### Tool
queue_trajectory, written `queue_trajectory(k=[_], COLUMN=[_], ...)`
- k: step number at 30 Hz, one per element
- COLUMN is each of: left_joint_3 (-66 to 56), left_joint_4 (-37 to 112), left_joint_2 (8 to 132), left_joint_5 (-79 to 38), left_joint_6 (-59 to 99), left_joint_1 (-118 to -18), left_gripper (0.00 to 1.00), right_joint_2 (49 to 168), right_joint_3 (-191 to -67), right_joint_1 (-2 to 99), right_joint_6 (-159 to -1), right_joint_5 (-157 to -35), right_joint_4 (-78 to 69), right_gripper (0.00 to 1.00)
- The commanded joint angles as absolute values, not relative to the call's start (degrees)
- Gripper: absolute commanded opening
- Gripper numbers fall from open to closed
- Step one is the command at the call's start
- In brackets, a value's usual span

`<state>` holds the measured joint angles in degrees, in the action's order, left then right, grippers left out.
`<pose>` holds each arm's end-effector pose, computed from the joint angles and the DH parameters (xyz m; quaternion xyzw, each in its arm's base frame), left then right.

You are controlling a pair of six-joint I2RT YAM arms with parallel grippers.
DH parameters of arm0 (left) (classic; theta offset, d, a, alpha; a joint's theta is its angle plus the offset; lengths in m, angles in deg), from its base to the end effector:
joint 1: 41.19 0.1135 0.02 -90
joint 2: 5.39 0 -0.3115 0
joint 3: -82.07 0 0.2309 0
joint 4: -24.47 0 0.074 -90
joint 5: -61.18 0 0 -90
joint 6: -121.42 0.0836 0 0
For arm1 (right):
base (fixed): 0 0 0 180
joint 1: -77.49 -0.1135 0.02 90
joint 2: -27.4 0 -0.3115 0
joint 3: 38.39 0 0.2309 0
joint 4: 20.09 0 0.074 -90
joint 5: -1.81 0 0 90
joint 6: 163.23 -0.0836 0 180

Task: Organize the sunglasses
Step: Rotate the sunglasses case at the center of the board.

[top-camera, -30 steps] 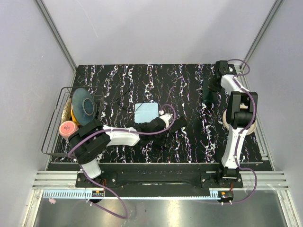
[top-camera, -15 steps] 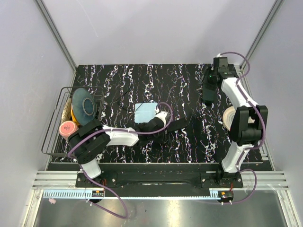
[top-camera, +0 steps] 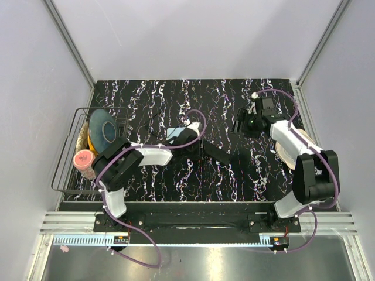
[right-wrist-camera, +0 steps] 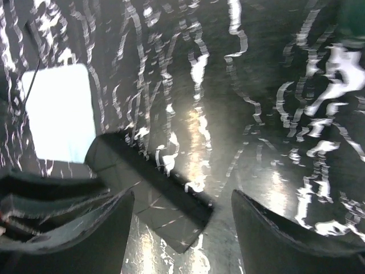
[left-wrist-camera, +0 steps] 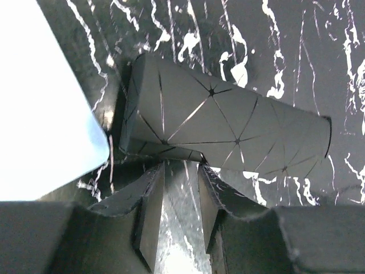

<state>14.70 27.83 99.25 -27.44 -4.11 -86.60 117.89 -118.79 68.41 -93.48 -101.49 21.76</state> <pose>0.2808 -0.2877 0.1725 0.0832 0.9047 -0.2794 0.3106 0.3384 0.0736 0.2622 0.0538 0.9382 0.1879 0.2856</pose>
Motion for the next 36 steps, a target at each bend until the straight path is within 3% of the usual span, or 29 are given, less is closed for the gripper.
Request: queue_trajectory(k=[1,10,18,31,36], left_joint_3=[9.37,9.51,15.33,16.21,15.68], left_joint_4=[30.48,27.94,22.49,12.91,11.24], left_joint_2=[104.11,103.70,99.64,103.07,105.35], left_joint_5=[-24.43,-19.78,-11.96,-8.08,-9.31], left_joint_6=[-1.72,-3.56,-10.59,-24.12,-26.59], left_joint_1=[-86.11,-81.81,-79.07,-78.90,-78.90], left_gripper=[0.35,0.37,0.47,0.49,0.43], right_joint_2=[113.53,114.23,117.22,119.50,122.22], right_joint_3=[-114.98,-111.11,-109.88,-110.23,-113.21], right_joint_1=[61.86,54.55,49.72,46.82,46.64], right_joint_6=[-85.74,-81.15,-79.56,-78.95,-79.21], right_joint_5=[-106.74,-100.94,-94.35,-88.46,-86.17], right_joint_4=[16.60,11.77,11.32,13.78,18.17], right_gripper=[0.78,0.84,0.84,0.83,0.83])
